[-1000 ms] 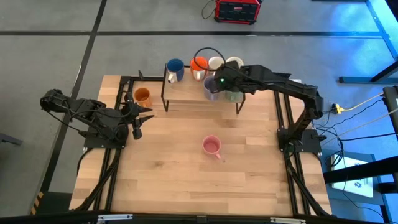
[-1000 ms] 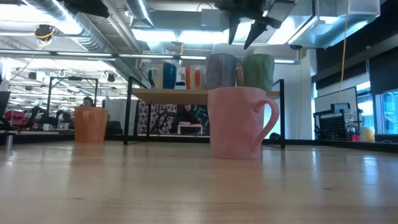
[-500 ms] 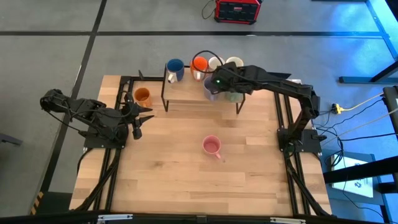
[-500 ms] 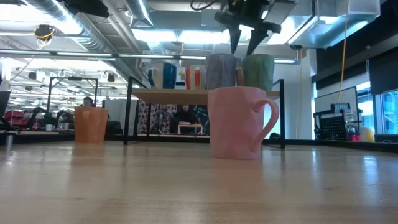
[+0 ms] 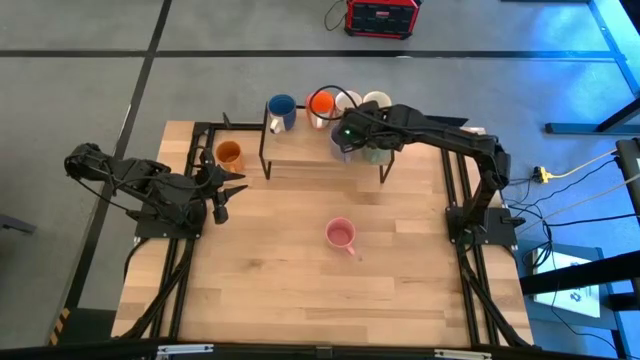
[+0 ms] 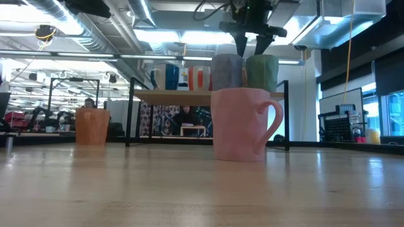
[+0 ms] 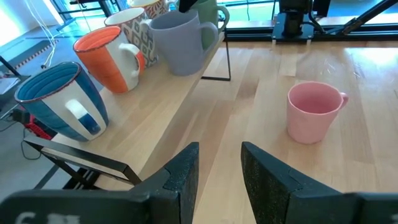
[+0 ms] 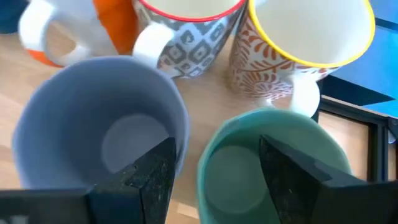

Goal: Place coffee mugs
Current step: Adjust the mugs on the shelf, then put the pink mug on the shelf

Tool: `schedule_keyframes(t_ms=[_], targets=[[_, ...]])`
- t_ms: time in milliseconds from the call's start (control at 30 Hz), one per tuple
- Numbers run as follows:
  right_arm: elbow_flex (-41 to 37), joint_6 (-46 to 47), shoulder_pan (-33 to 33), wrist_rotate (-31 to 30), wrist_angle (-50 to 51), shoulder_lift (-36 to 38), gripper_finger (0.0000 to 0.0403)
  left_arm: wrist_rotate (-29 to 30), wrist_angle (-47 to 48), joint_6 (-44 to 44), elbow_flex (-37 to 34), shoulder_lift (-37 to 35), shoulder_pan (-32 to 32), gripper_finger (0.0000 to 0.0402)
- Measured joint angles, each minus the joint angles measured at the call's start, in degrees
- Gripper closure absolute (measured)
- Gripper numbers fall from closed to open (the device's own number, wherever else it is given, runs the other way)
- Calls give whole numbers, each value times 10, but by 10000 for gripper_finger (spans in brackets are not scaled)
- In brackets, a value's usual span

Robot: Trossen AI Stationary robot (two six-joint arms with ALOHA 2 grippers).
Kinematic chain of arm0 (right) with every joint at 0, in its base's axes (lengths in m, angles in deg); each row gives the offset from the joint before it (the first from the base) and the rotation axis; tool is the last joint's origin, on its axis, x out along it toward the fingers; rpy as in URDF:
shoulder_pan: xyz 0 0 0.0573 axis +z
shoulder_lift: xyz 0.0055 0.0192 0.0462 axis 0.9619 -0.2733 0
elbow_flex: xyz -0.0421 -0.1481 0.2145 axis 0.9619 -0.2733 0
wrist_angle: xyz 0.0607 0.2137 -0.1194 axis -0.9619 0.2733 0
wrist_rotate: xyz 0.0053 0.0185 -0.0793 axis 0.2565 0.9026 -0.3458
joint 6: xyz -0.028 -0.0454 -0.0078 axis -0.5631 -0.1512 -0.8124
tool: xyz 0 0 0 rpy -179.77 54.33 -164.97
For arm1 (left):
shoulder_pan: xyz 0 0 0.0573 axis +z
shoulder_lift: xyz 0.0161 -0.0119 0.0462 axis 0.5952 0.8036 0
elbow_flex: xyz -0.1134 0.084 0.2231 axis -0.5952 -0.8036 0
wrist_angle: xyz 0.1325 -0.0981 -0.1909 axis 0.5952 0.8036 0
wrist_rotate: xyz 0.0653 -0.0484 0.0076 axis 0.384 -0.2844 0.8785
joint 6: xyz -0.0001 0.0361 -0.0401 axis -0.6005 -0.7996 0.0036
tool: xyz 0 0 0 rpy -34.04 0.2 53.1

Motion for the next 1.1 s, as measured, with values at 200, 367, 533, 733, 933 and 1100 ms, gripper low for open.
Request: schedule_keyframes(t_ms=[200,367,533,733,933,1100], targets=[[0,0,-3,-15,0,0,188,0,0,0,0,0,0,287],[5,-4,-2,-20,-14,10,188,0,0,0,0,0,0,287],[50,-18,33,-9,-14,21,188,0,0,0,0,0,0,287],[63,-21,141,30,-11,30,188,-1,-10,28,0,0,0,287],[-22,55,256,72,-45,28,188,-37,-22,35,-4,7,0,287],[-95,112,348,56,-127,29,188,-96,-44,36,-23,18,0,287]])
